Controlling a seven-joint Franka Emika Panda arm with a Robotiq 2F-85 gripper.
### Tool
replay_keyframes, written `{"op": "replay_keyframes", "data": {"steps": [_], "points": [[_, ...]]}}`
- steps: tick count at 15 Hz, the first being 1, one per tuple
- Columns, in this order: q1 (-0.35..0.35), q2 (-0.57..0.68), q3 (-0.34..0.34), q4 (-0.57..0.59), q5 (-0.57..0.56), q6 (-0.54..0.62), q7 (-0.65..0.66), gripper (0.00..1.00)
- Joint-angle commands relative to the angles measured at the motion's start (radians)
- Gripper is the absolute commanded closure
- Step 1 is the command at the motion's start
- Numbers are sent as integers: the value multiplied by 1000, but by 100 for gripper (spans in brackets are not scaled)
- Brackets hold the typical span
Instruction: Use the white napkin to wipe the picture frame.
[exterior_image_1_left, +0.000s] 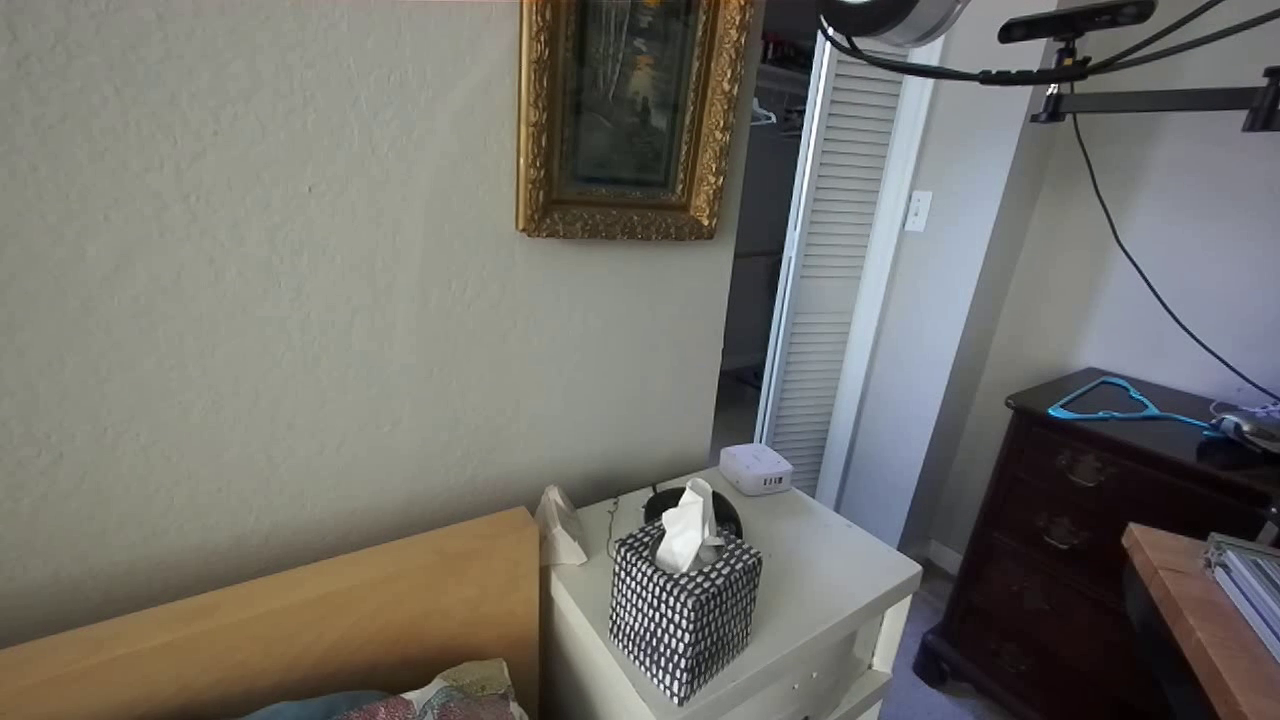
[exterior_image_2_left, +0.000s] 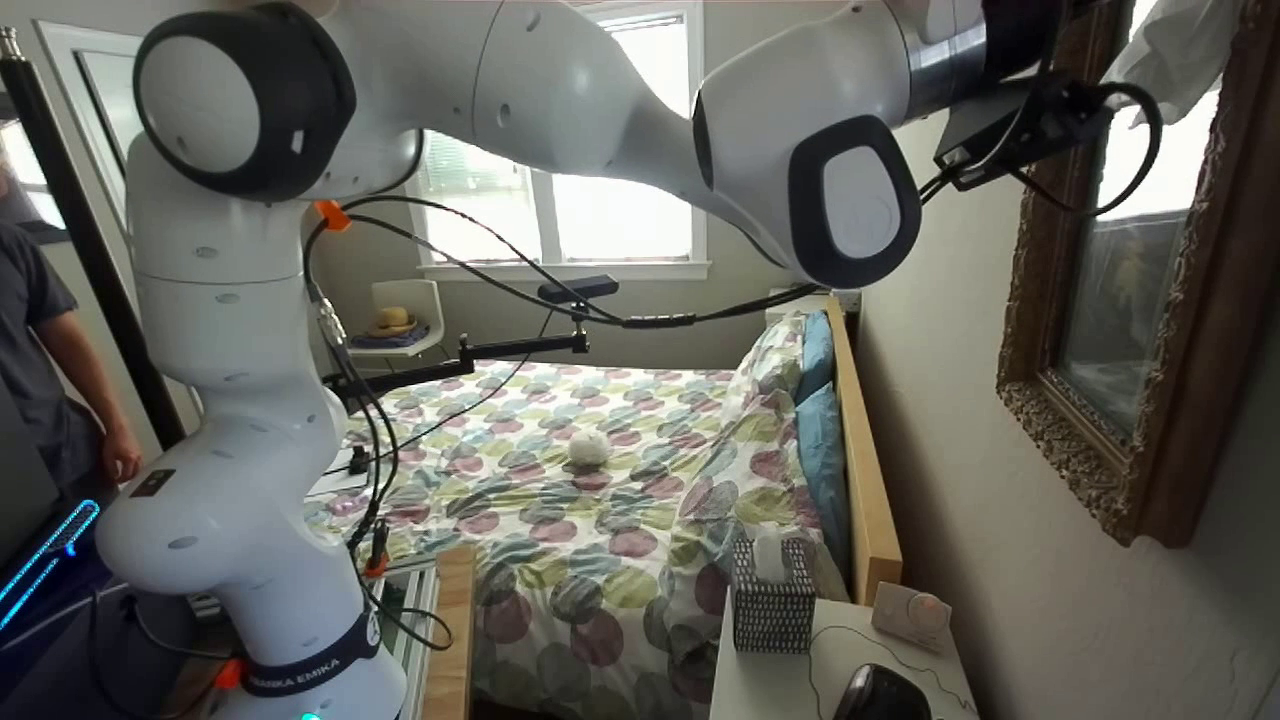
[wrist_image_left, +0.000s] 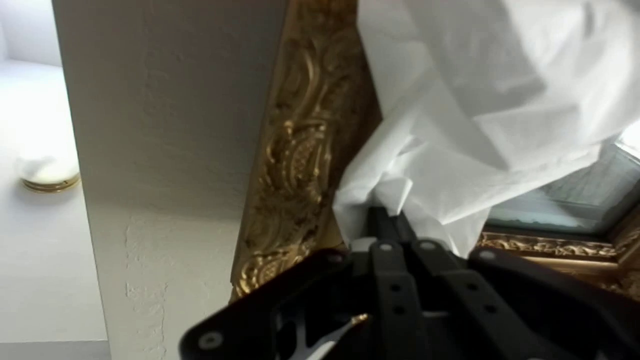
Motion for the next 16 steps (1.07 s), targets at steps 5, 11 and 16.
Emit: {"op": "replay_keyframes", "data": {"steps": [5,11,16], "points": [[-5,39,-12,-36,-1,13,16,100],[-10,73,-7,-98,-7,32,49,100],[-6,70,-1,-174,-6,35,70,100]]}}
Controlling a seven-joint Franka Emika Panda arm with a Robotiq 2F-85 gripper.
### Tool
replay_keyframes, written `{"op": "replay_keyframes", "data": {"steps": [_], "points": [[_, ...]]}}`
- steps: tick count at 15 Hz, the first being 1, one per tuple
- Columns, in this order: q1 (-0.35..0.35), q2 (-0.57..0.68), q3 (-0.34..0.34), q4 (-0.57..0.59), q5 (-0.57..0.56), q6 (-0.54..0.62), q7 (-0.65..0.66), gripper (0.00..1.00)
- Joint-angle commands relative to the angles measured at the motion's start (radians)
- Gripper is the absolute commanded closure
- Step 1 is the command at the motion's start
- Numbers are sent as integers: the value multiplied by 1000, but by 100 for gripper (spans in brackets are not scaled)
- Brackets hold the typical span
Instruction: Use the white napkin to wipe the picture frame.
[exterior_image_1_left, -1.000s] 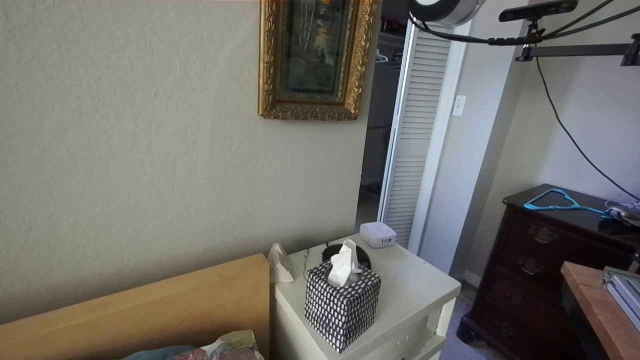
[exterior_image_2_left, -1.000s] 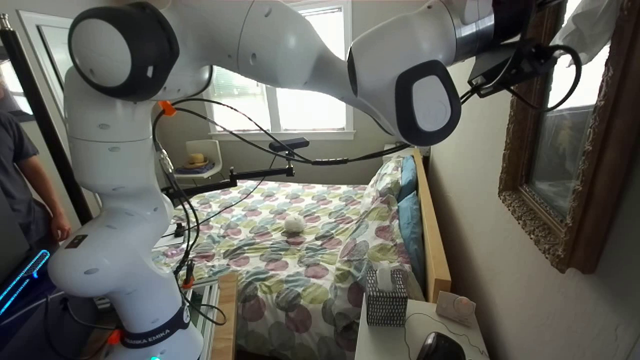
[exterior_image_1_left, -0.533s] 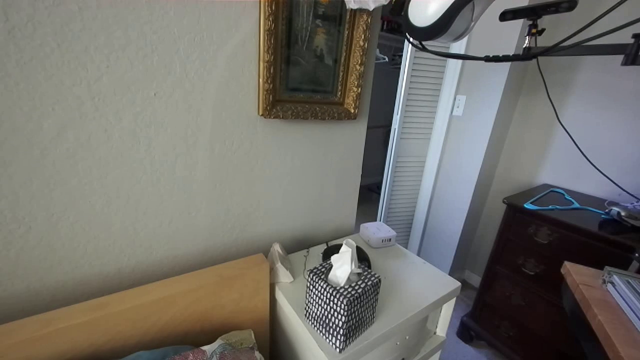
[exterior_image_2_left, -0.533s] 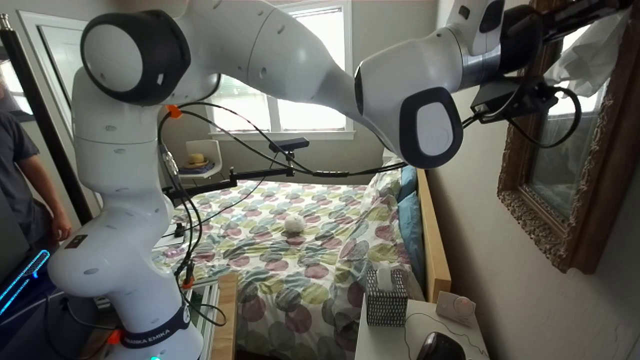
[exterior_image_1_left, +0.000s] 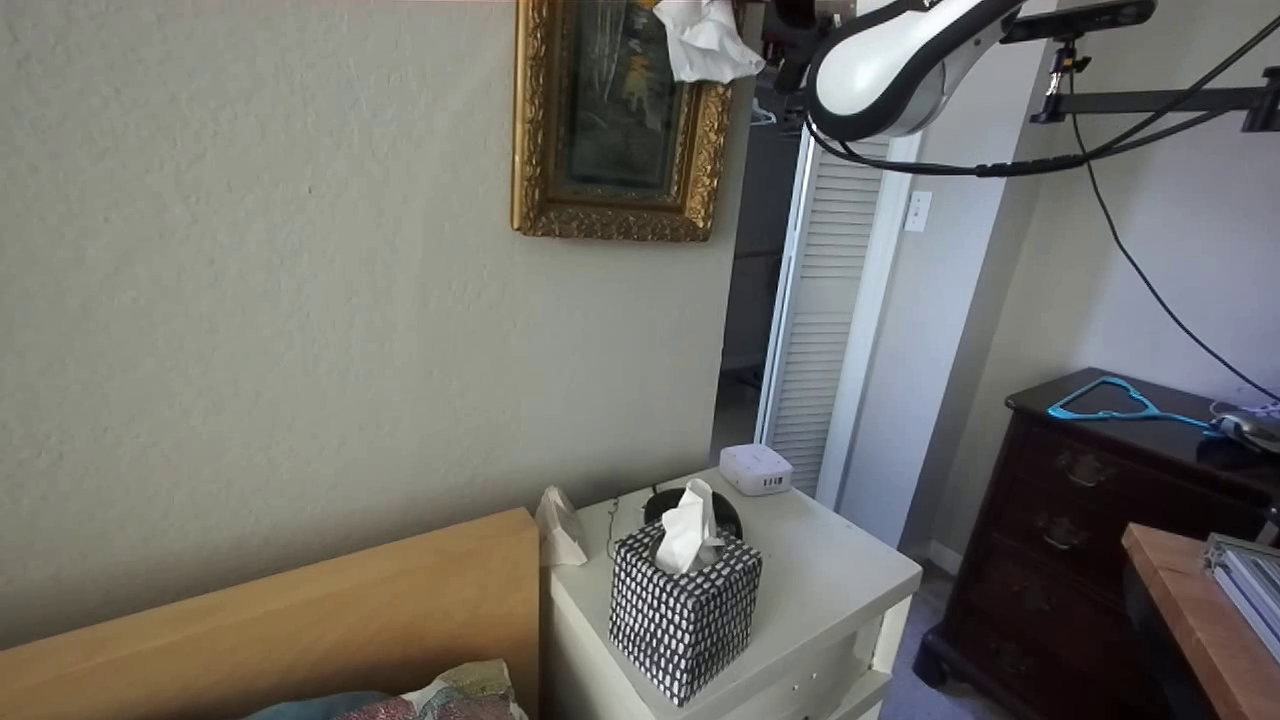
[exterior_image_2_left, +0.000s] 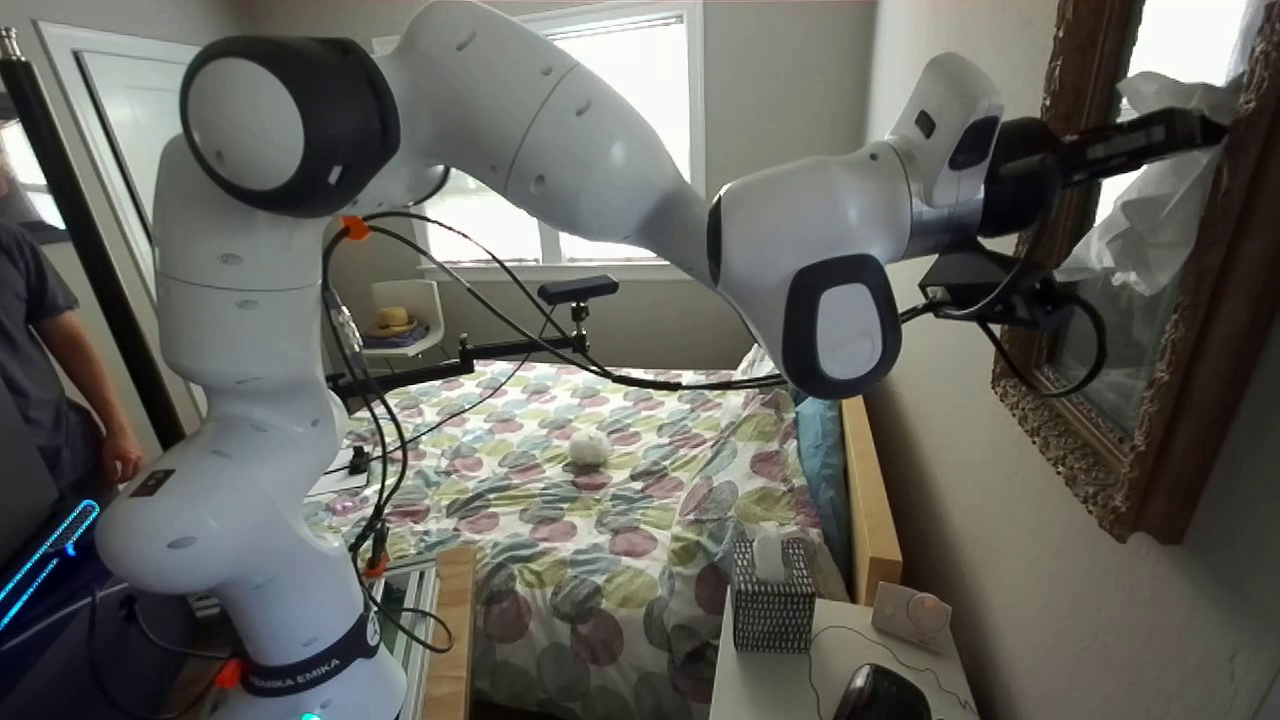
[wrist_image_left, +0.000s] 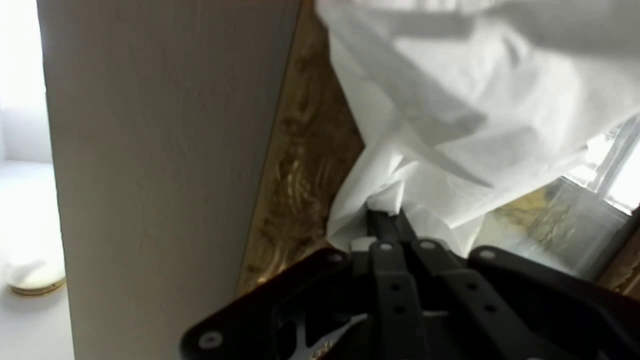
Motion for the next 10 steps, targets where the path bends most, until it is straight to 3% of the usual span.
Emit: {"op": "replay_keyframes", "data": {"steps": [1,10], "points": [[-2,-9,4,-61,-9,6,28,100],[-1,-6,20,-182,-14,-14,68,100]]}}
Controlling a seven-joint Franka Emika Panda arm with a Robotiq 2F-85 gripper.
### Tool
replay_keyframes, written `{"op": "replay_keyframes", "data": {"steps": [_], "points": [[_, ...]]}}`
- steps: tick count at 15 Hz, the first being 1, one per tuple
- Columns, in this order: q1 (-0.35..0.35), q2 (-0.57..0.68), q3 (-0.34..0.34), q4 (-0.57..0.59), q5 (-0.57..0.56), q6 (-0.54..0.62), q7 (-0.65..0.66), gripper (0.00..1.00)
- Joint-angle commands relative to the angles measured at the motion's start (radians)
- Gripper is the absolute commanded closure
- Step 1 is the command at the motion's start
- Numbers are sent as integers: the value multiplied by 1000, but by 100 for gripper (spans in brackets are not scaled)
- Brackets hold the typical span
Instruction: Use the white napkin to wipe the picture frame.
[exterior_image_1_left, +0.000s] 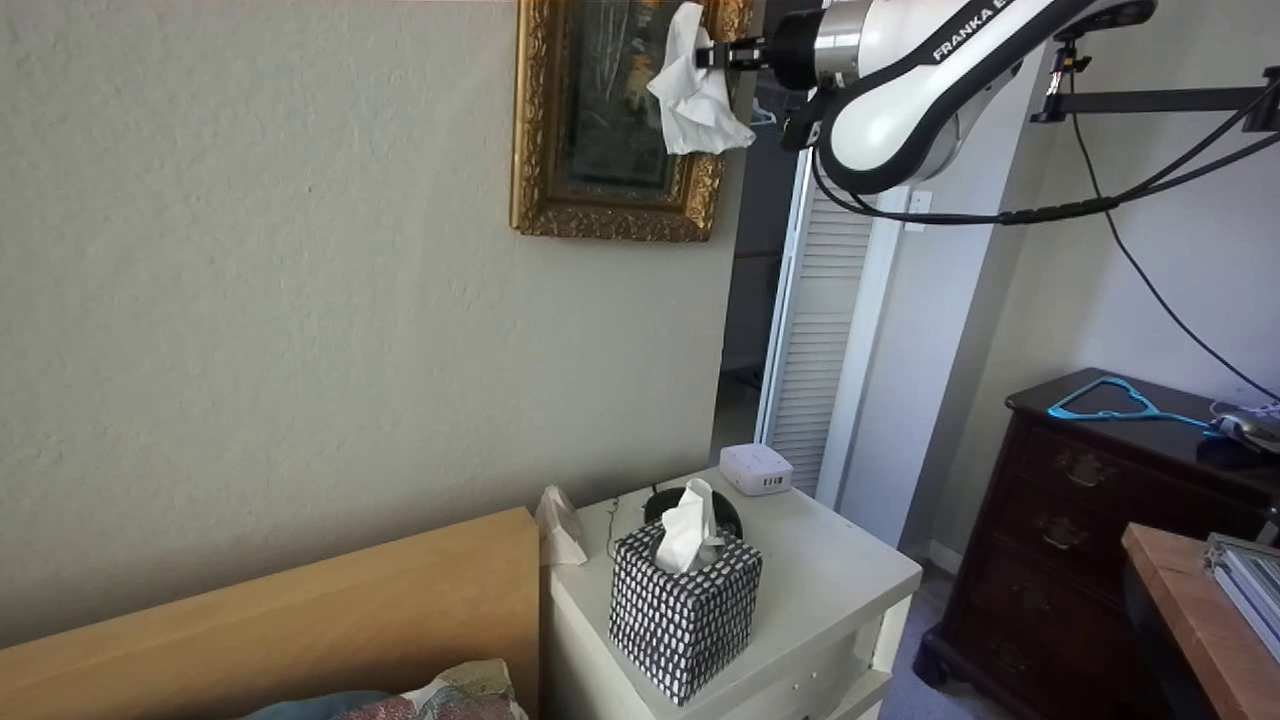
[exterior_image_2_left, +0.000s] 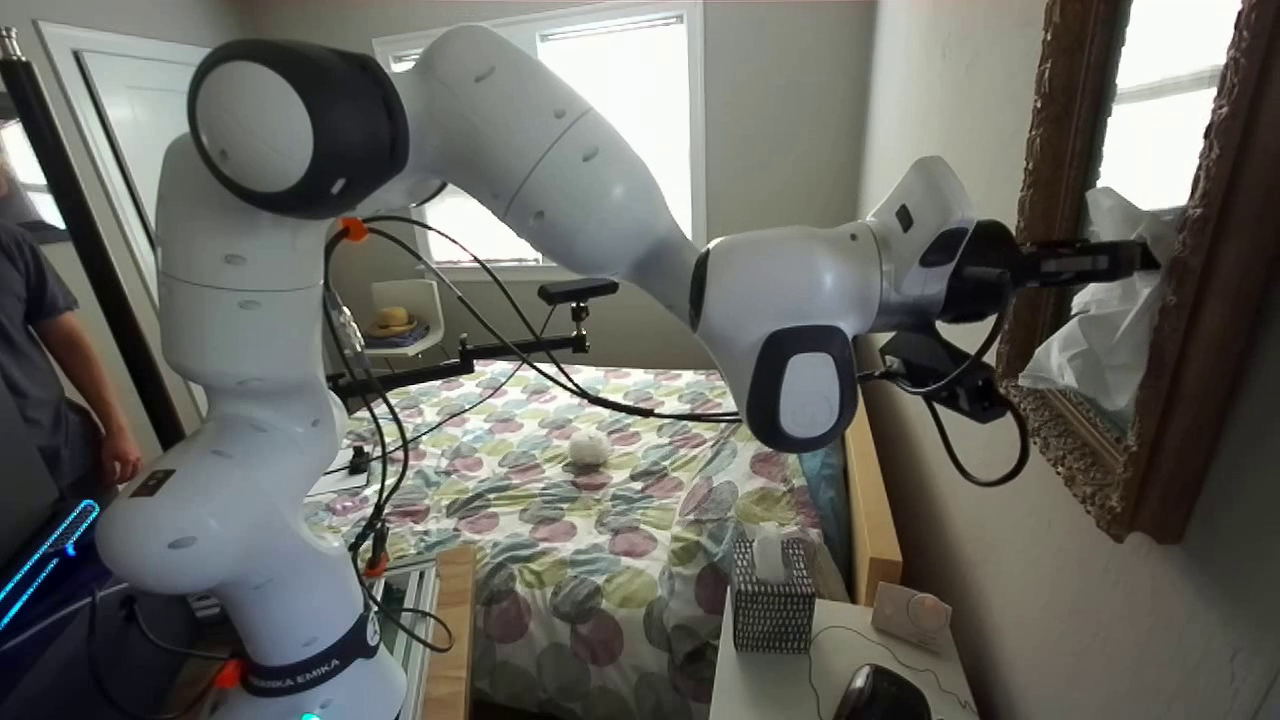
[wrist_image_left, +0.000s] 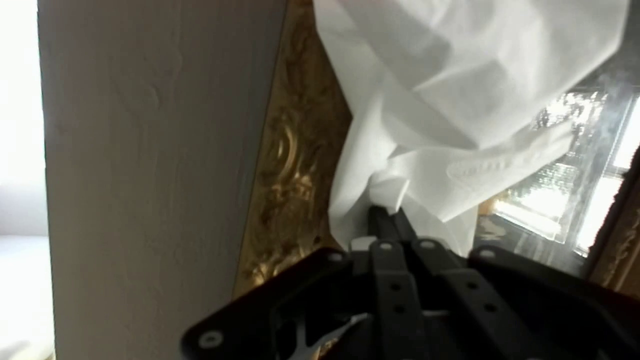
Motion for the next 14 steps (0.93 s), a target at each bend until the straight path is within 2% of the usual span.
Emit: {"op": "replay_keyframes", "data": {"steps": [1,8,11,14], "points": [[-3,-10,9,-61,-12,-16,43,100],[-9,15,22,-125,-10,-61,103,100],[-17,11,35,-165,-34,-156,138,100],[-41,-11,60,-203,-100,-306,186,100]]}}
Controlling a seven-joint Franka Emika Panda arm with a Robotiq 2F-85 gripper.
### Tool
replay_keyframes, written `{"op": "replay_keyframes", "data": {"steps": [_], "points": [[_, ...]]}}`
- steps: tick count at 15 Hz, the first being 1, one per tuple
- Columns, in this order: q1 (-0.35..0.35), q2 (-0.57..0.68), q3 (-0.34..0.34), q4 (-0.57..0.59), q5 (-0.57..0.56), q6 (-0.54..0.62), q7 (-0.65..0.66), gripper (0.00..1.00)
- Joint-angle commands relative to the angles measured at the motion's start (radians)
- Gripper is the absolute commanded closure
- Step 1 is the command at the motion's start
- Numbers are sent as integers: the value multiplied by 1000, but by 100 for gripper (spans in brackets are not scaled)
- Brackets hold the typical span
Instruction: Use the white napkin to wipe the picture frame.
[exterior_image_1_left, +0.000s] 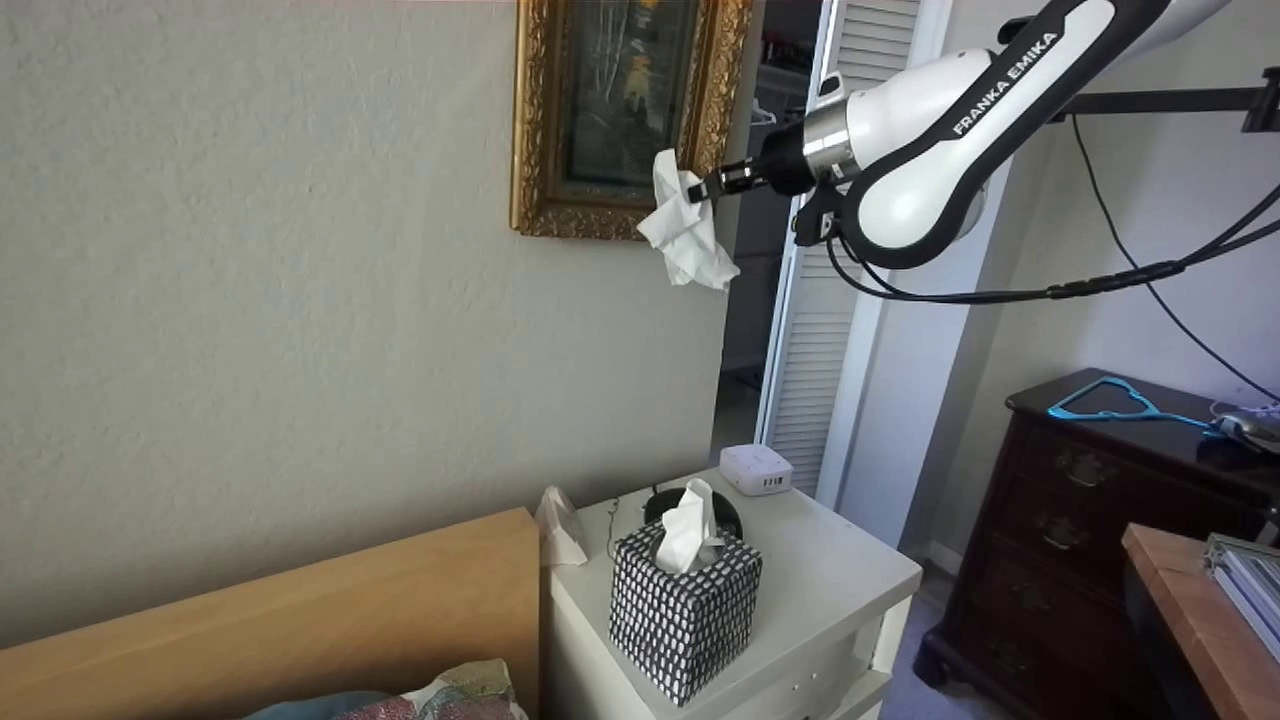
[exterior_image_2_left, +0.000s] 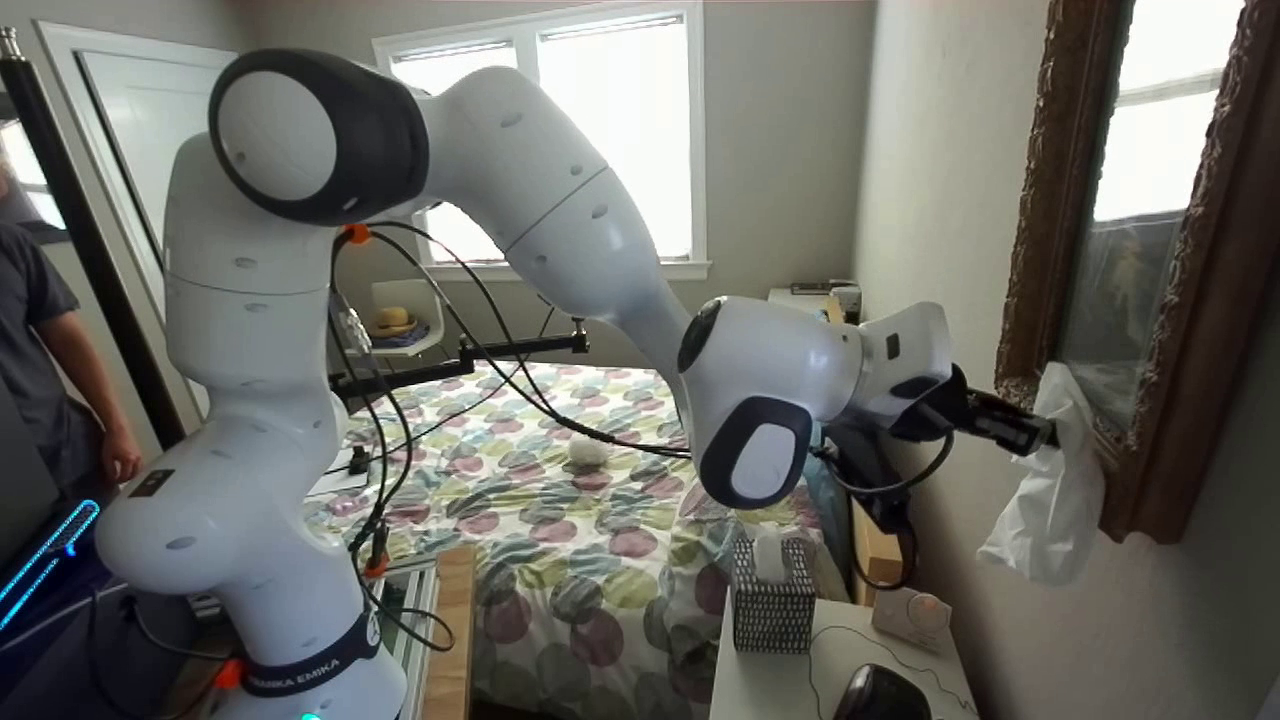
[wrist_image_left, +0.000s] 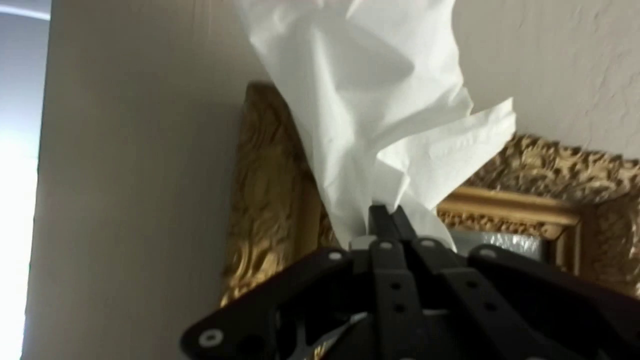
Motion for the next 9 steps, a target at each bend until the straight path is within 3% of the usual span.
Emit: {"op": "replay_keyframes", "data": {"steps": [1,4,7,9], "points": [[-53,-52,45,-57,-114,-173,84,100],[-106,-82,95,-77,-193,-366,111,100],[-233,-102,248,-88,-233,-566,122,100],[-322,-99,368,-84,-158,-685,54,100]]}}
